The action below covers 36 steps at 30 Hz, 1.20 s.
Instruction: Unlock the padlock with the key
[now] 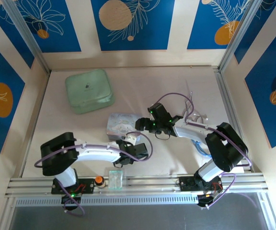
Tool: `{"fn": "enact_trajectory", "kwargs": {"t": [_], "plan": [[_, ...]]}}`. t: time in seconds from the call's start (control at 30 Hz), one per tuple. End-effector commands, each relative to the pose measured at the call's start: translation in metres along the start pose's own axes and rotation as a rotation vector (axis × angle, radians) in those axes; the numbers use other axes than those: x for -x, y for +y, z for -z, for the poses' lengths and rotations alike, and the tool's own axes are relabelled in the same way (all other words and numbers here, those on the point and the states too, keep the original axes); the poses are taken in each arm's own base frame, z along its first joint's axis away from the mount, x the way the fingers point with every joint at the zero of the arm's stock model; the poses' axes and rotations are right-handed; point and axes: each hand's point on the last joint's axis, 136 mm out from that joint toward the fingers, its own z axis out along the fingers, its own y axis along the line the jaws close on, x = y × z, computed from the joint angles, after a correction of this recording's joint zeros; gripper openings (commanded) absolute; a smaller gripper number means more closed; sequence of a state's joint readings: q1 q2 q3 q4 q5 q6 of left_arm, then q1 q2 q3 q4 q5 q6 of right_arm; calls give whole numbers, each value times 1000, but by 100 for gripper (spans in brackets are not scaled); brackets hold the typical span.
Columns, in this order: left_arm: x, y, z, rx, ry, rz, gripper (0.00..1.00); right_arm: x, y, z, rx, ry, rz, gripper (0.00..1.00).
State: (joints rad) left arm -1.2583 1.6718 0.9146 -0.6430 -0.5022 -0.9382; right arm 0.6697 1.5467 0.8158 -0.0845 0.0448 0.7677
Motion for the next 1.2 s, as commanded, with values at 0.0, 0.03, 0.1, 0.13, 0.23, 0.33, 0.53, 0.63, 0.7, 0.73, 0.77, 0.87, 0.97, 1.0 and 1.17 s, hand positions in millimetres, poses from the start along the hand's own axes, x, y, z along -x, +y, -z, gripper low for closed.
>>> {"fn": "enact_trajectory", "kwargs": {"t": [0.0,0.03,0.1,0.13,0.23,0.33,0.53,0.63,0.7,0.73,0.77,0.87,0.97,1.0,1.17], "plan": [[-9,18,-3,143,45,-60,34,-27,-28,-7,-83,89,-34,78],[-10,18,-3,158,51,-73,34,-26,-27,-7,-83,88,-33,78],[-10,16,-3,172,57,-89,34,-26,-28,-7,-86,90,-32,78],[-11,13,-3,161,60,-90,34,-26,-29,-7,-88,89,-32,78],[-8,1,2,79,35,-71,36,-23,-27,-5,-78,76,-28,77],[2,-10,14,-38,-18,-36,42,-20,-24,-1,-62,54,-13,78],[26,-20,43,-200,-103,15,74,-6,-21,14,-65,5,40,87],[37,-11,56,-241,-139,32,97,4,-23,30,-126,-43,59,99],[47,-3,66,-278,-188,42,100,8,-21,44,-161,-43,95,99],[52,2,70,-293,-213,42,100,9,-20,49,-172,-41,117,99],[58,8,75,-305,-237,43,100,9,-21,55,-196,-51,132,99],[71,32,86,-319,-272,45,100,1,-16,68,-185,-61,160,99],[81,61,90,-321,-285,99,100,-17,-2,78,-123,-81,189,100],[84,72,90,-327,-287,141,100,-24,5,81,-94,-87,198,100],[88,102,84,-378,-290,311,100,-61,22,78,-86,-26,219,99]]}}
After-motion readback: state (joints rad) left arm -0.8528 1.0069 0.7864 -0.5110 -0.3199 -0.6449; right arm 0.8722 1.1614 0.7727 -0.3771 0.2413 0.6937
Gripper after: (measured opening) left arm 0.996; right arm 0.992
